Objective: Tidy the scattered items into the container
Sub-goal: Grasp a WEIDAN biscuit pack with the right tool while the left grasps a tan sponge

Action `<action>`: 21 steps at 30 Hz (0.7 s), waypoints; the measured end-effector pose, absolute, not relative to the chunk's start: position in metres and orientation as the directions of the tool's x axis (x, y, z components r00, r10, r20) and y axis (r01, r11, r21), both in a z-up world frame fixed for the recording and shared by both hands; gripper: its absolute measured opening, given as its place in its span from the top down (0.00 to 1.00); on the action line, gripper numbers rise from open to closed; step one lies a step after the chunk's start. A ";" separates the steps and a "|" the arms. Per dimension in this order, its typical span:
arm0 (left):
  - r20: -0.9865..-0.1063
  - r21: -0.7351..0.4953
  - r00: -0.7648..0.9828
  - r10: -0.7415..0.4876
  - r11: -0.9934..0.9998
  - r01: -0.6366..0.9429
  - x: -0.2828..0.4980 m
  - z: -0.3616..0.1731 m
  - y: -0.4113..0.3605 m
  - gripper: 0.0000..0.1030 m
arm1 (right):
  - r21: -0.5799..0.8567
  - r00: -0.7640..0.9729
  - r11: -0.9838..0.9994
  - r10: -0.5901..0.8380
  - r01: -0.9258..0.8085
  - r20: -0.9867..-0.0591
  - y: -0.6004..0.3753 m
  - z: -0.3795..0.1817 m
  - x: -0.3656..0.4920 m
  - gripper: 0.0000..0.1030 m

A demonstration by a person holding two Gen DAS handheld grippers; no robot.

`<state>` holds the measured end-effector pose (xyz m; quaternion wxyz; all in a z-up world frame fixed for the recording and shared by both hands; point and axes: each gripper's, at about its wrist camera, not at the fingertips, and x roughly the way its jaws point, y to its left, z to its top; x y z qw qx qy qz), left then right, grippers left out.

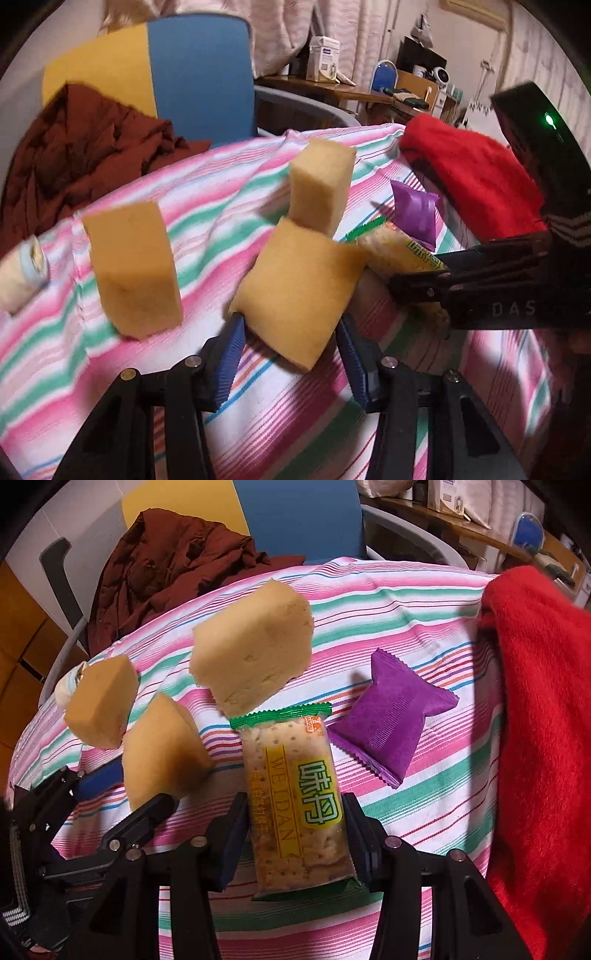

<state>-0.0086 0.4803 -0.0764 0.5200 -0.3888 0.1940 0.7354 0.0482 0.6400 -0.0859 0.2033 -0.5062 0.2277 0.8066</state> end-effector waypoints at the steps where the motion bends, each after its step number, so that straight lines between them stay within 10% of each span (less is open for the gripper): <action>1: -0.770 -0.133 -0.150 0.620 -0.386 -0.913 -0.010 -0.076 0.479 0.54 | 0.160 -0.404 -0.814 0.099 -0.558 -0.909 0.639 -0.086 0.048 0.51; 21: -0.705 -0.168 -0.224 0.673 -0.466 -0.869 0.005 -0.075 0.412 0.65 | 0.176 -0.426 -0.814 0.095 -0.554 -0.900 0.638 -0.082 0.052 0.52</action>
